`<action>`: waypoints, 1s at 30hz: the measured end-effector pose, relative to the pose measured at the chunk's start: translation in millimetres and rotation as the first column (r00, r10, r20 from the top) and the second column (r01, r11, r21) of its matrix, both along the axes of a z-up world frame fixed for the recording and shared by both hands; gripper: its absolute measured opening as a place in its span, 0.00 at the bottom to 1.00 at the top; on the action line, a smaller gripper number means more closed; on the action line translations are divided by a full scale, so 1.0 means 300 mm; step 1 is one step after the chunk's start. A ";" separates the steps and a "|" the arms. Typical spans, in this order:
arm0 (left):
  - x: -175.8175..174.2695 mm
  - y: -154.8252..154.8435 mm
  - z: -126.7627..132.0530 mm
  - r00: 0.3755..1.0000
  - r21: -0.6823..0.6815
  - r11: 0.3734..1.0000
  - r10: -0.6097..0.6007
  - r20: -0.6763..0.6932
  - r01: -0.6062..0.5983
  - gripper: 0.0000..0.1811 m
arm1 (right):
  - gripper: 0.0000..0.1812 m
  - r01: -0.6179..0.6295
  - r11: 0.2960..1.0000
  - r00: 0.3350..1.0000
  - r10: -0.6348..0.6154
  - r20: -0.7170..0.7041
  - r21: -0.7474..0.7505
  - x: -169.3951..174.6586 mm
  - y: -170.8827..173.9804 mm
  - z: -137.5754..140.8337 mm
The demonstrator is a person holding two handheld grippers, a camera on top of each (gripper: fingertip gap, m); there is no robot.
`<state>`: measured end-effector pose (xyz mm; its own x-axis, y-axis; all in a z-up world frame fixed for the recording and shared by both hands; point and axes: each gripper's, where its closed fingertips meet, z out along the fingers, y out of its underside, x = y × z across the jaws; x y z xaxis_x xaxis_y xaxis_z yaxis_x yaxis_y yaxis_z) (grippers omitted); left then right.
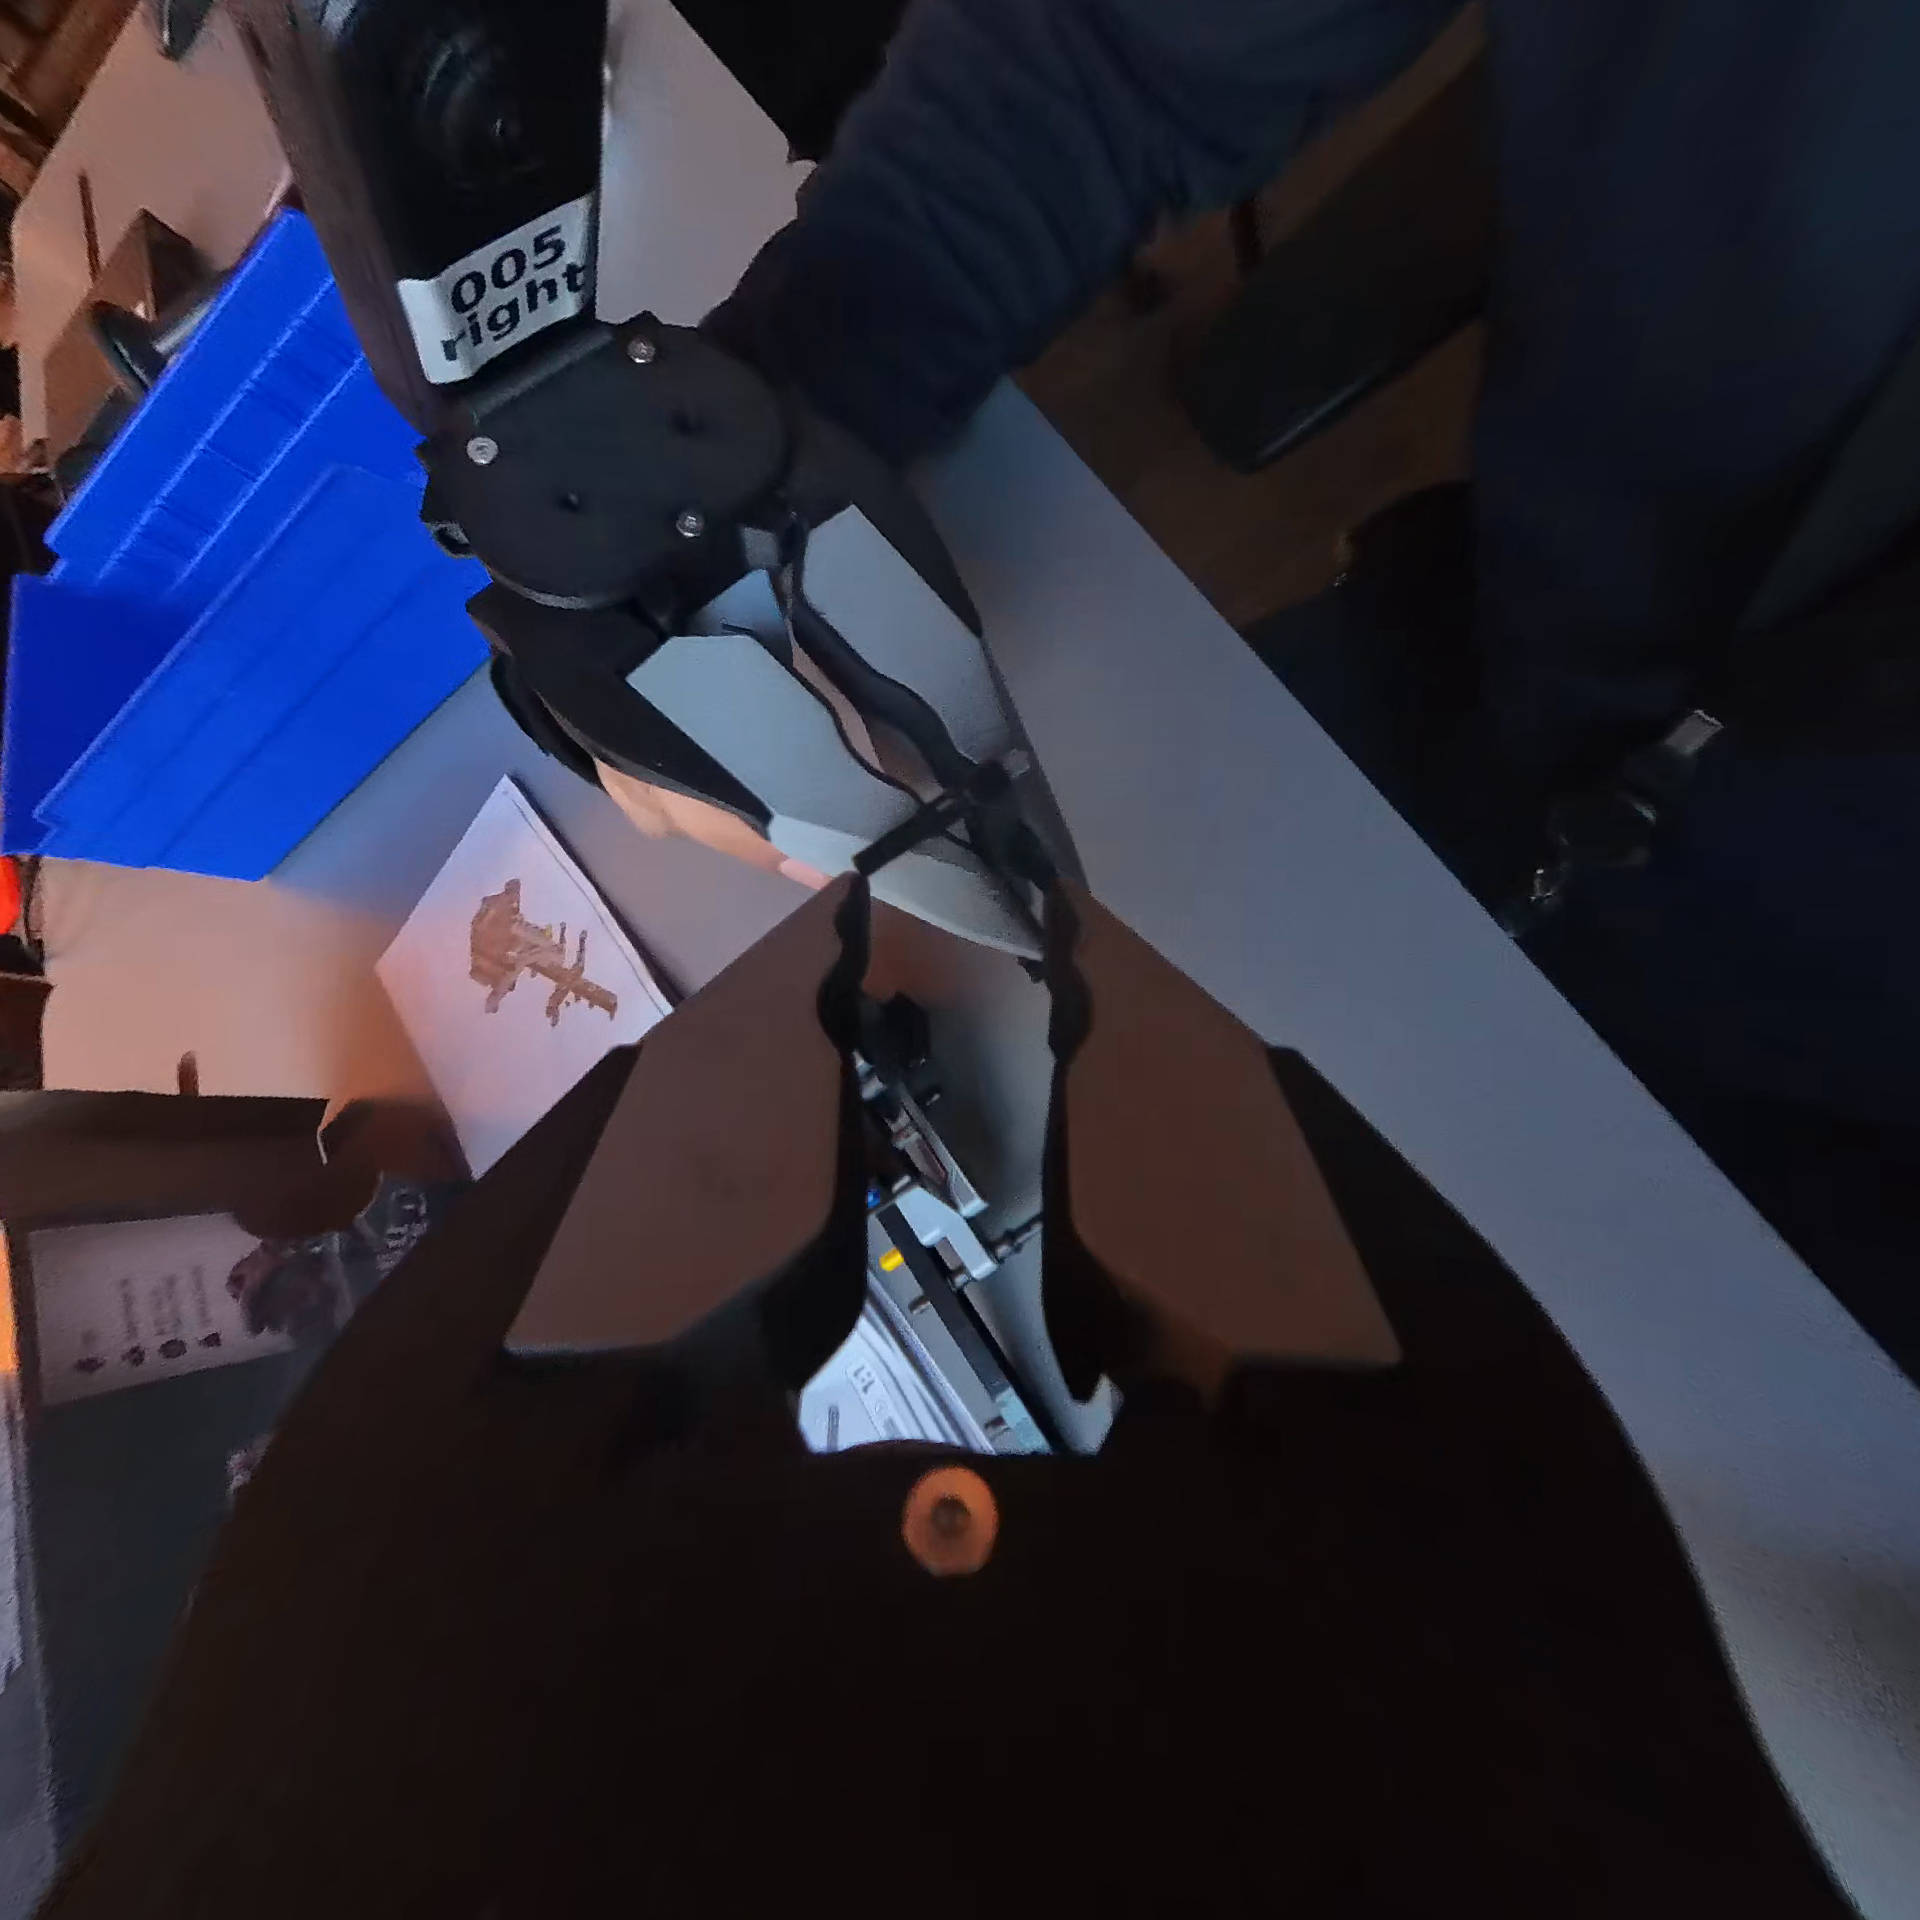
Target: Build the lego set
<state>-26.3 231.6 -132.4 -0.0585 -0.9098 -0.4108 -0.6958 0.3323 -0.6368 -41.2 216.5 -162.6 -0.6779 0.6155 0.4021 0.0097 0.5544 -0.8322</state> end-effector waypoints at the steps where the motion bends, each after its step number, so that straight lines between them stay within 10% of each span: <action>1: 0.000 0.002 -0.004 1.000 -0.012 1.000 -0.007 0.004 0.007 0.17 | 0.03 -0.008 1.000 1.000 0.008 0.006 -0.006 0.001 -0.005 -0.002; 9: 0.011 0.029 0.041 0.992 -0.044 0.998 -0.034 0.120 0.040 0.24 | 0.03 0.014 0.999 1.000 -0.015 0.019 0.044 -0.004 0.019 -0.026; 30: 0.080 -0.044 -0.073 0.969 -0.220 0.948 -0.203 0.138 0.230 0.05 | 0.03 -0.048 0.998 0.996 0.045 0.077 0.045 0.027 -0.018 -0.074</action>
<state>-2.3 218.3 -154.5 -0.2306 -0.9513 -0.2045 -0.5431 0.3002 -0.7841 -33.2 210.9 -184.9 -0.7350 0.5644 0.3758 0.0450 0.5936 -0.8035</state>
